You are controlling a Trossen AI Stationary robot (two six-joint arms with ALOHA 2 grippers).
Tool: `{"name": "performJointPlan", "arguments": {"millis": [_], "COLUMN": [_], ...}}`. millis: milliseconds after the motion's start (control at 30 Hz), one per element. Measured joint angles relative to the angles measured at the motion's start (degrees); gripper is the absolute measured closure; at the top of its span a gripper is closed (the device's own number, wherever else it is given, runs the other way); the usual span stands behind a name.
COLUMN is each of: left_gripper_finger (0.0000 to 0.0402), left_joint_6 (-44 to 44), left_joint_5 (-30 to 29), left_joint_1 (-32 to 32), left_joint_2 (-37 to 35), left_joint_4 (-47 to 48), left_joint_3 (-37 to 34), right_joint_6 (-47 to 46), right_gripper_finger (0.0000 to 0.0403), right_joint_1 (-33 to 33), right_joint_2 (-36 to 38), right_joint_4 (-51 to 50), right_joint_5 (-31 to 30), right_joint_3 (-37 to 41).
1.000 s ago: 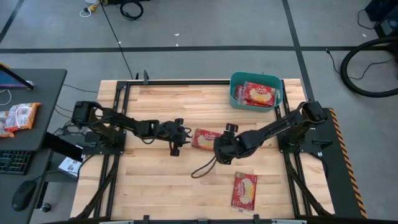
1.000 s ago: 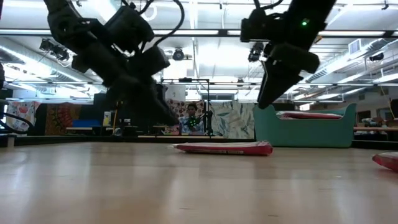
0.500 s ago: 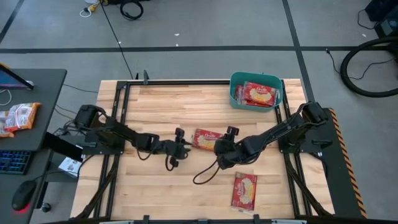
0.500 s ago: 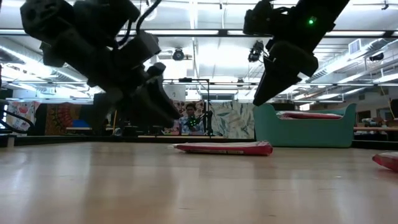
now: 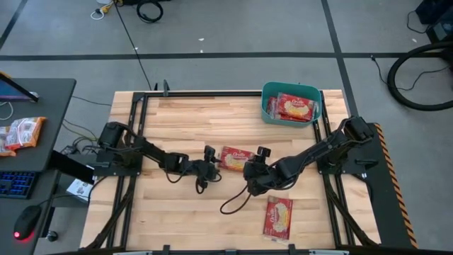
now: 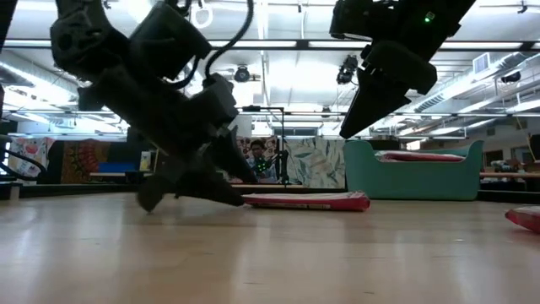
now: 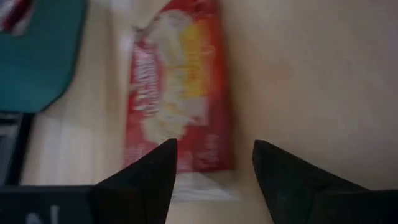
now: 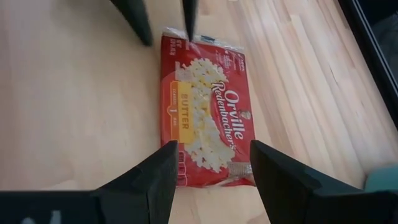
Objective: Sort popcorn bags into baskets
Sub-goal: Put the popcorn bag into the blue bin
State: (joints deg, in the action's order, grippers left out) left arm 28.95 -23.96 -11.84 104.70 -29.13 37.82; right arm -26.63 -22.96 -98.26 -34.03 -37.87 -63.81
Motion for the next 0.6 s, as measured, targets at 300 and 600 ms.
{"name": "performJointPlan", "arguments": {"millis": [300,600], "left_gripper_finger": [0.0238,0.0369], "left_joint_6": [-0.22,-3.50], "left_joint_5": [-0.45,1.26], "left_joint_1": [1.95,3.04], "left_joint_2": [0.82,0.86], "left_joint_4": [0.51,3.06], "left_joint_3": [0.57,0.53], "right_joint_6": [0.94,3.25], "right_gripper_finger": [0.0198,0.0198], "right_joint_1": [-0.71,-0.73], "right_joint_2": [0.00,-0.02], "right_joint_4": [1.75,4.37], "right_joint_5": [0.24,0.89], "right_joint_3": [-0.02,-0.02]}}
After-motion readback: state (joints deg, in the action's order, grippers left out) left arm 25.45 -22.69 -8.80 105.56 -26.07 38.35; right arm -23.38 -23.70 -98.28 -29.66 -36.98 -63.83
